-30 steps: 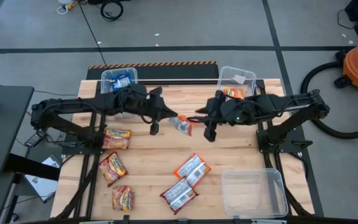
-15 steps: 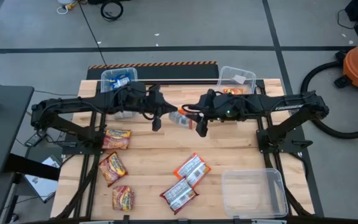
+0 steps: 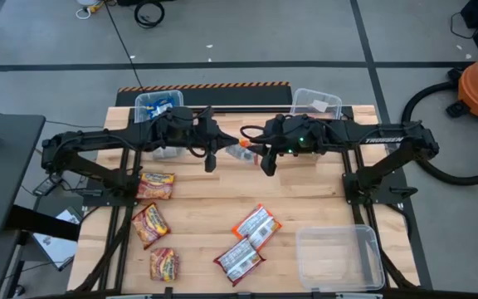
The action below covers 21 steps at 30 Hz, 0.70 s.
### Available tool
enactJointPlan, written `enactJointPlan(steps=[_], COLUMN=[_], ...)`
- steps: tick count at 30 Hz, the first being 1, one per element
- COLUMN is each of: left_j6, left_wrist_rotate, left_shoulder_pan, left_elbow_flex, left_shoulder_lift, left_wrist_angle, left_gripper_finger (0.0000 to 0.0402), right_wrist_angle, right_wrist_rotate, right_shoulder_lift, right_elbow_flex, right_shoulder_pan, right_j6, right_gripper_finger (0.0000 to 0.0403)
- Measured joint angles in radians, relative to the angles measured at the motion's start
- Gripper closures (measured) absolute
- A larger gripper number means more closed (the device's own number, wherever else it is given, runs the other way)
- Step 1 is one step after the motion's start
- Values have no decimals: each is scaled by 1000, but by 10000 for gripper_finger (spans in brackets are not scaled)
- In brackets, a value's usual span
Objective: Sort Maruchan noodles
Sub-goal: Put the orange noodle pack into the top right transparent bin
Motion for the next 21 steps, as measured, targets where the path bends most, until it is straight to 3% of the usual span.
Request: enactJointPlan(steps=[12,16,21], left_j6=[0,-1,-24], left_wrist_rotate=[9,15,17], left_shoulder_pan=[0,0,0], left_elbow_flex=[0,0,0], left_shoulder_lift=[0,0,0], left_wrist_angle=[50,54,38], left_gripper_finger=[396,355,276], right_wrist_angle=[1,-6,-4], right_wrist_rotate=[10,27,32], right_shoulder_lift=[0,0,0], right_elbow_flex=[0,-1,-1], right_shoulder_pan=[1,1,0], right_j6=[-7,-7,-15], right_gripper_finger=[393,392,396])
